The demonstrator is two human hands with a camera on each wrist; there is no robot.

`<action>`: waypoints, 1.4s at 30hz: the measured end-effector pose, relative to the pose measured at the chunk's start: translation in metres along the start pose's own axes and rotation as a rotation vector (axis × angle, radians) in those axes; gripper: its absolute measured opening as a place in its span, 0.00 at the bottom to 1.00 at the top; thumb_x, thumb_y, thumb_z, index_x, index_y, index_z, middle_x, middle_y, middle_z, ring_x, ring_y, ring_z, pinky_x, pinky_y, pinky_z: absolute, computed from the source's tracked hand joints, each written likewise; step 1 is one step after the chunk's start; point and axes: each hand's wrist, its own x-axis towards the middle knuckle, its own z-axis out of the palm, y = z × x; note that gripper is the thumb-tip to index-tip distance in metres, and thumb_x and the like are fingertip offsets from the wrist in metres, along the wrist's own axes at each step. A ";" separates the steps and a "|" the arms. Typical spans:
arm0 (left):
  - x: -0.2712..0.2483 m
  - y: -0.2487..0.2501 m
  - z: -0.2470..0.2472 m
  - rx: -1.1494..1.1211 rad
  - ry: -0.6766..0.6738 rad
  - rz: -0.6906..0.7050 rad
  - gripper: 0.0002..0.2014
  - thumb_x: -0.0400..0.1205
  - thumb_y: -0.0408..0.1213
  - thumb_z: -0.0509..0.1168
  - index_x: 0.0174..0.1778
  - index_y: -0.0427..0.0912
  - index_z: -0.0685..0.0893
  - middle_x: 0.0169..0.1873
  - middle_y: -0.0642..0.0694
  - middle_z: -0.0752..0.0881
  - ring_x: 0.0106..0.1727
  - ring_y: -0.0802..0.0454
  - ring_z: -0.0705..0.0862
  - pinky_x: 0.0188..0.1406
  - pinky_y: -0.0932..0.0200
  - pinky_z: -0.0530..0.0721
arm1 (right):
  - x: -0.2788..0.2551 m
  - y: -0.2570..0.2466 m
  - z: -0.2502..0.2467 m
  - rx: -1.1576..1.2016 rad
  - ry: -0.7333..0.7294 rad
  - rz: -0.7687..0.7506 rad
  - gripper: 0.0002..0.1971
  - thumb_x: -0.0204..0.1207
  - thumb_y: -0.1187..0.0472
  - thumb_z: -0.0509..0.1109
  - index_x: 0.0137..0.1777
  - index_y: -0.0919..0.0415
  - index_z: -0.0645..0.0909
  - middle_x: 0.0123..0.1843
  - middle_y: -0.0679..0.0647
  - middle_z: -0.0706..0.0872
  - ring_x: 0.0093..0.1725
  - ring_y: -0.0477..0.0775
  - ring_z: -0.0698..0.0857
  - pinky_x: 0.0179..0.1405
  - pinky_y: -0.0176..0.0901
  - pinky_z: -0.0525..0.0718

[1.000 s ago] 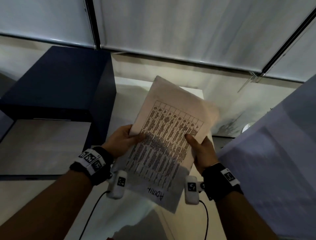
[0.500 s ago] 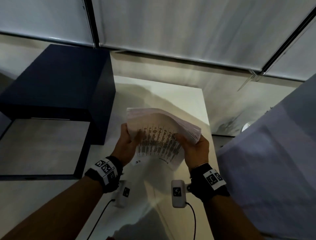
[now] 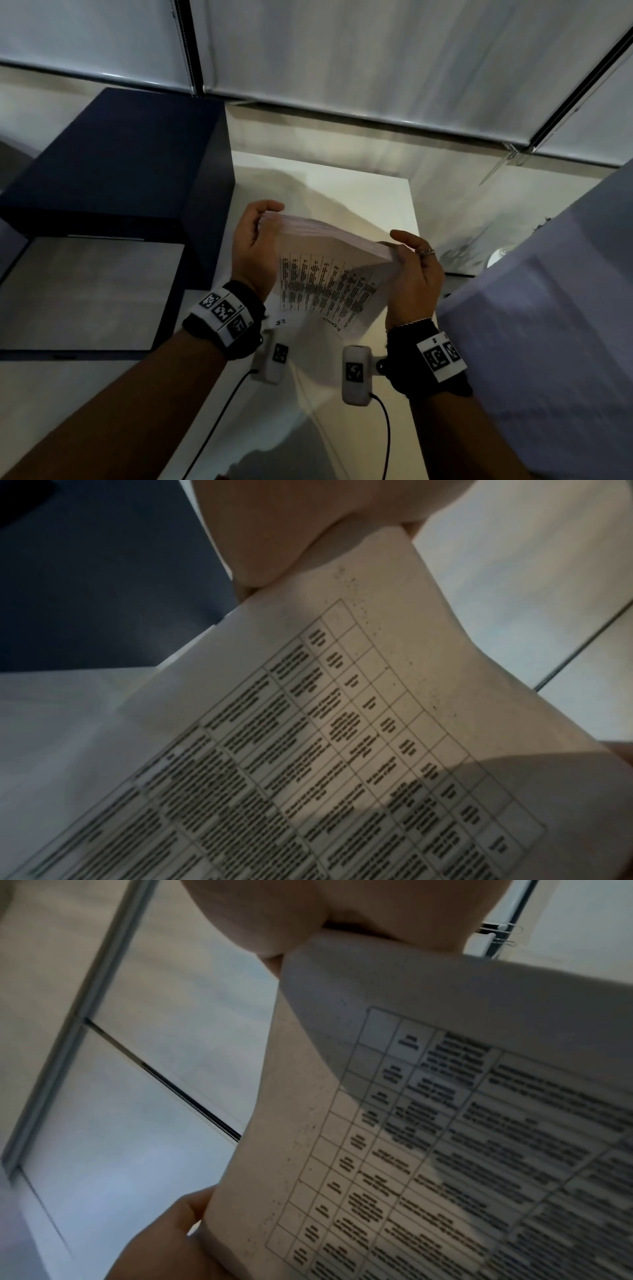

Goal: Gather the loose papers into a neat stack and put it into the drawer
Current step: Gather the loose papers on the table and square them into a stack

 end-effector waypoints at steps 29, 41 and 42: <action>-0.005 -0.004 -0.027 -0.077 -0.364 -0.192 0.51 0.58 0.65 0.78 0.73 0.51 0.65 0.57 0.47 0.80 0.52 0.54 0.88 0.45 0.58 0.88 | -0.009 0.020 -0.023 -0.170 -0.261 0.051 0.19 0.61 0.71 0.84 0.51 0.56 0.88 0.44 0.43 0.93 0.45 0.41 0.90 0.44 0.36 0.88; 0.001 0.069 0.013 1.296 -0.640 0.604 0.51 0.66 0.68 0.70 0.82 0.61 0.54 0.84 0.55 0.57 0.87 0.45 0.48 0.78 0.22 0.45 | -0.017 0.052 -0.022 -0.291 -0.266 0.211 0.07 0.68 0.69 0.80 0.42 0.58 0.88 0.31 0.37 0.90 0.32 0.31 0.87 0.32 0.26 0.84; 0.001 0.070 0.021 1.406 -0.731 0.579 0.46 0.68 0.67 0.69 0.80 0.61 0.56 0.83 0.55 0.62 0.87 0.45 0.52 0.76 0.20 0.45 | -0.017 0.050 -0.019 -0.324 -0.292 0.176 0.05 0.69 0.68 0.80 0.43 0.61 0.89 0.31 0.37 0.90 0.32 0.30 0.86 0.33 0.26 0.83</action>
